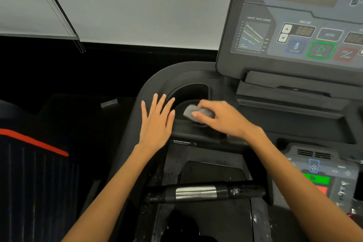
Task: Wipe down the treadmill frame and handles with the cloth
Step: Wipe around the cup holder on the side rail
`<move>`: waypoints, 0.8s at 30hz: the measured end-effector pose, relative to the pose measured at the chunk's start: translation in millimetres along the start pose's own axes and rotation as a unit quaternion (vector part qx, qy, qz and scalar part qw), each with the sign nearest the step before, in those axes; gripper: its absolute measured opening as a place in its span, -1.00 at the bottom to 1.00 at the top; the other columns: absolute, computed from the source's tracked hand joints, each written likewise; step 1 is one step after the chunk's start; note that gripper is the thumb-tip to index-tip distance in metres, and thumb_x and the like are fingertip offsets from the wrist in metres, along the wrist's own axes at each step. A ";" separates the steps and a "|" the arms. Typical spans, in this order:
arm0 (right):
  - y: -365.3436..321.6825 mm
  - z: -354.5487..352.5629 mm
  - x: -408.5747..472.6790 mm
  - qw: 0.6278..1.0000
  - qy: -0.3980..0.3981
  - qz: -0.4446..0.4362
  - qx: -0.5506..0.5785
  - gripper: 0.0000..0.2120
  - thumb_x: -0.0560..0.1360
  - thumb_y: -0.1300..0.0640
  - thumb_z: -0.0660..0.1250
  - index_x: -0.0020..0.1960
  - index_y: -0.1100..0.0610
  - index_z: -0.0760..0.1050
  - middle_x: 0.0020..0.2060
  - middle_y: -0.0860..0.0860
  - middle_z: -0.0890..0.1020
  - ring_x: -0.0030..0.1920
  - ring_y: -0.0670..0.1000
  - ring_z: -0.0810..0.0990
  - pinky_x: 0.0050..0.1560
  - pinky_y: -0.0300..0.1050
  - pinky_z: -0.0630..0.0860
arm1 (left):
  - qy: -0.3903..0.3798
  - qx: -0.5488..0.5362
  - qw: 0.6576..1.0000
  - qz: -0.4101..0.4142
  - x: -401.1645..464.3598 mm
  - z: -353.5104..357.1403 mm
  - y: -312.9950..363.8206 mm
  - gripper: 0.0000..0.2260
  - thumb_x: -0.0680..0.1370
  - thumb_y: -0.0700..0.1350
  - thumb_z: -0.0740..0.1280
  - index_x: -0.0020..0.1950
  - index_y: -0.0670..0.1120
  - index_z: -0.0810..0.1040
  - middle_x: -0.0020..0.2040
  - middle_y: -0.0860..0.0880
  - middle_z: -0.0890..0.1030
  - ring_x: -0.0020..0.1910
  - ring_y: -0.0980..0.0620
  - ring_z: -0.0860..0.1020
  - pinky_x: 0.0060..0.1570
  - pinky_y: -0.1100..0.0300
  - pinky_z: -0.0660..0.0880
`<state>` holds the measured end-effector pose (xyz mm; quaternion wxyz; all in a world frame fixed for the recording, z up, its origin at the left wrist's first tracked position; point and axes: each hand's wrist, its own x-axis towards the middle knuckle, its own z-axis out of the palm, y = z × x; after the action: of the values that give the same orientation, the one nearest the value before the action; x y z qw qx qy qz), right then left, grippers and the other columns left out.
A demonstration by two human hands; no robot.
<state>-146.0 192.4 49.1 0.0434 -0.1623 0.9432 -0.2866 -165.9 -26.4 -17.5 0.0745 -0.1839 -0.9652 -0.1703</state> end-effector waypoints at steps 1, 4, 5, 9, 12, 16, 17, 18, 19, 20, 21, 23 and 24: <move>5.5 -7.3 -3.6 0.998 0.064 0.012 -0.013 -0.76 0.59 -0.15 0.22 -0.08 0.00 0.44 -0.30 -0.09 0.51 -0.29 -0.07 0.46 -0.29 -0.13 0.35 | 0.002 -0.017 1.000 0.010 0.1 1.3 7.4 -0.52 0.64 0.08 -0.12 0.51 -0.02 0.24 0.51 -0.07 0.25 0.54 -0.05 0.02 0.48 -0.14 -0.13; 30.4 -15.8 -6.7 0.972 0.201 0.052 -0.114 -0.60 0.55 -0.22 0.10 -0.02 0.10 0.45 -0.21 0.04 0.52 -0.15 0.10 0.46 -0.14 0.01 0.42 | 0.000 -0.040 0.998 0.037 1.1 7.3 29.8 -0.53 0.65 0.07 -0.11 0.50 -0.04 0.25 0.50 -0.06 0.27 0.54 -0.04 0.04 0.50 -0.13 -0.12; 40.4 -13.7 -6.4 0.971 0.189 0.067 -0.132 -0.56 0.55 -0.22 0.08 0.02 0.15 0.46 -0.14 0.10 0.53 -0.10 0.15 0.48 -0.06 0.06 0.45 | -0.006 -0.041 0.998 0.042 1.2 10.0 36.3 -0.52 0.64 0.08 -0.12 0.50 -0.04 0.24 0.50 -0.06 0.27 0.54 -0.04 0.04 0.50 -0.12 -0.12; 67.8 13.4 -5.1 0.982 0.040 0.112 -0.147 -0.61 0.61 -0.14 0.15 0.28 0.10 0.42 0.46 0.13 0.33 0.51 0.22 0.16 0.49 0.21 0.01 | -0.046 -0.035 0.998 0.028 -3.2 23.3 49.7 -0.47 0.61 0.12 -0.21 0.52 0.00 0.18 0.51 -0.05 0.24 0.54 -0.06 0.01 0.47 -0.06 -0.21; 66.6 22.8 -5.2 0.983 0.044 0.122 -0.132 -0.62 0.63 -0.10 0.13 0.38 0.03 0.37 0.54 0.03 0.21 0.57 0.16 -0.02 0.53 0.18 -0.18 | -0.053 0.001 0.998 0.022 -8.3 30.1 47.6 -0.45 0.61 0.12 -0.22 0.49 -0.02 0.26 0.45 -0.04 0.37 0.51 -0.08 0.15 0.47 -0.07 -0.20; 55.1 34.4 -25.8 0.980 0.074 0.137 -0.124 -0.47 0.59 -0.20 -0.04 0.45 0.02 0.34 0.54 0.04 0.22 0.57 0.14 0.00 0.55 0.16 -0.09 | -0.025 0.004 0.999 0.019 -11.3 30.2 48.0 -0.49 0.63 0.09 -0.14 0.39 -0.04 0.43 0.24 -0.01 0.56 0.33 -0.02 0.42 0.48 -0.10 -0.05; 49.8 38.8 -33.7 0.979 0.081 0.137 -0.131 -0.41 0.57 -0.22 -0.11 0.46 0.02 0.33 0.54 0.05 0.22 0.57 0.14 0.01 0.55 0.16 -0.06 | -0.017 0.003 1.000 0.020 -11.9 30.1 48.6 -0.50 0.63 0.08 -0.13 0.37 -0.04 0.46 0.20 0.00 0.58 0.29 -0.01 0.45 0.48 -0.11 -0.01; 44.6 42.9 -41.3 0.977 0.083 0.133 -0.144 -0.39 0.56 -0.22 -0.14 0.46 0.02 0.33 0.53 0.05 0.24 0.57 0.14 0.03 0.55 0.17 -0.03 | -0.011 0.004 1.000 0.021 -13.1 30.2 49.4 -0.52 0.63 0.07 -0.11 0.34 -0.04 0.48 0.16 0.00 0.59 0.25 0.00 0.47 0.47 -0.11 0.01; 39.9 46.3 -48.0 0.975 0.085 0.128 -0.158 -0.40 0.57 -0.20 -0.14 0.45 0.04 0.35 0.52 0.06 0.26 0.56 0.15 0.06 0.55 0.17 0.00 | -0.006 0.005 1.000 0.021 -14.6 30.6 50.0 -0.53 0.63 0.05 -0.10 0.32 -0.04 0.49 0.14 0.01 0.60 0.23 0.01 0.48 0.47 -0.12 0.03; 36.3 48.9 -53.9 0.974 0.087 0.121 -0.170 -0.42 0.59 -0.18 -0.12 0.44 0.05 0.38 0.50 0.07 0.30 0.55 0.17 0.09 0.54 0.17 0.02 | -0.001 0.003 1.000 0.022 -16.1 31.0 50.9 -0.53 0.63 0.04 -0.10 0.31 -0.05 0.50 0.13 0.00 0.60 0.22 0.01 0.49 0.47 -0.13 0.05; 33.0 50.2 -59.4 0.973 0.091 0.112 -0.179 -0.45 0.61 -0.16 -0.09 0.42 0.06 0.41 0.48 0.07 0.34 0.55 0.17 0.12 0.54 0.17 0.04 | 0.004 0.001 1.000 0.023 -17.4 31.2 51.9 -0.54 0.63 0.04 -0.09 0.29 -0.05 0.51 0.12 0.00 0.60 0.21 0.00 0.49 0.47 -0.14 0.06; 27.2 55.0 -71.6 0.973 0.097 0.092 -0.186 -0.51 0.63 -0.11 -0.04 0.40 0.06 0.44 0.45 0.05 0.40 0.54 0.16 0.15 0.55 0.13 0.04 | 0.012 -0.002 1.000 0.024 -18.8 31.2 53.3 -0.54 0.63 0.02 -0.09 0.28 -0.07 0.52 0.11 -0.02 0.60 0.22 -0.02 0.49 0.47 -0.15 0.07; 24.2 58.6 -78.8 0.974 0.098 0.081 -0.188 -0.55 0.64 -0.09 -0.01 0.39 0.06 0.45 0.43 0.04 0.42 0.54 0.15 0.16 0.55 0.12 0.04 | 0.014 -0.005 1.000 0.022 -19.4 31.2 53.8 -0.54 0.63 0.02 -0.10 0.27 -0.07 0.52 0.12 -0.02 0.60 0.23 -0.03 0.48 0.47 -0.15 0.05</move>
<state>-68.2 206.6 -13.9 -0.0579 -0.0616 0.9899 -0.1141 -130.0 25.3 -34.3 0.0910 -0.2035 -0.9589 -0.1757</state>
